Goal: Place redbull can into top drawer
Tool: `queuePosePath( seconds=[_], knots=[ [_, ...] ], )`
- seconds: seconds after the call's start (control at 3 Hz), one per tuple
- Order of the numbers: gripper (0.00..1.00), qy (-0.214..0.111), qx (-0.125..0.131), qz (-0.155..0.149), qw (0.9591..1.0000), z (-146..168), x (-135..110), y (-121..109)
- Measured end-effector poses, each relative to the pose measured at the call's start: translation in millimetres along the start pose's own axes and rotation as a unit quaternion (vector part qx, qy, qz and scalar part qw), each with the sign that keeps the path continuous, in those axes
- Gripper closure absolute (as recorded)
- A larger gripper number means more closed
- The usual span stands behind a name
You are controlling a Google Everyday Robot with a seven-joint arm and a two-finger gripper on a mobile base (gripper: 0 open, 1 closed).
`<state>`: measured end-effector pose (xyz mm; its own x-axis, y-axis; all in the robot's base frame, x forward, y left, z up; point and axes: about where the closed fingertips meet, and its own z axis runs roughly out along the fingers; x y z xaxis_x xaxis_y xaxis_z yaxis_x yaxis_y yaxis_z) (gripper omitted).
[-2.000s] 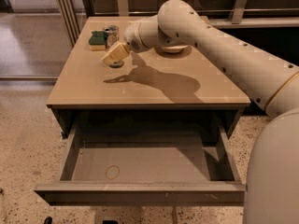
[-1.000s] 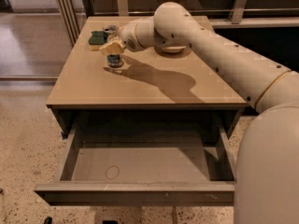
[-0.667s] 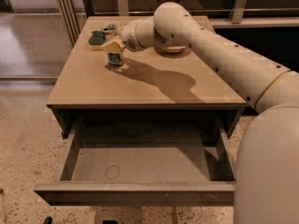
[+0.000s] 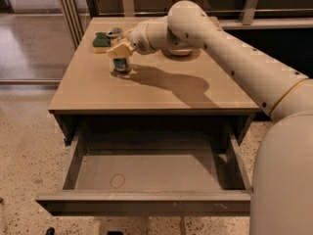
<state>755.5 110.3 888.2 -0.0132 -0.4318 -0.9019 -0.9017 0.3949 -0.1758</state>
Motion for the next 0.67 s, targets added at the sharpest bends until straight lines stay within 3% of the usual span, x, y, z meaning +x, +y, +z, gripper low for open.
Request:
queuePosePath(
  seconds=[0.67],
  knots=[
    [1.0,-0.028,-0.07,0.007,0.9971,-71.6,-16.0,48.3]
  ],
)
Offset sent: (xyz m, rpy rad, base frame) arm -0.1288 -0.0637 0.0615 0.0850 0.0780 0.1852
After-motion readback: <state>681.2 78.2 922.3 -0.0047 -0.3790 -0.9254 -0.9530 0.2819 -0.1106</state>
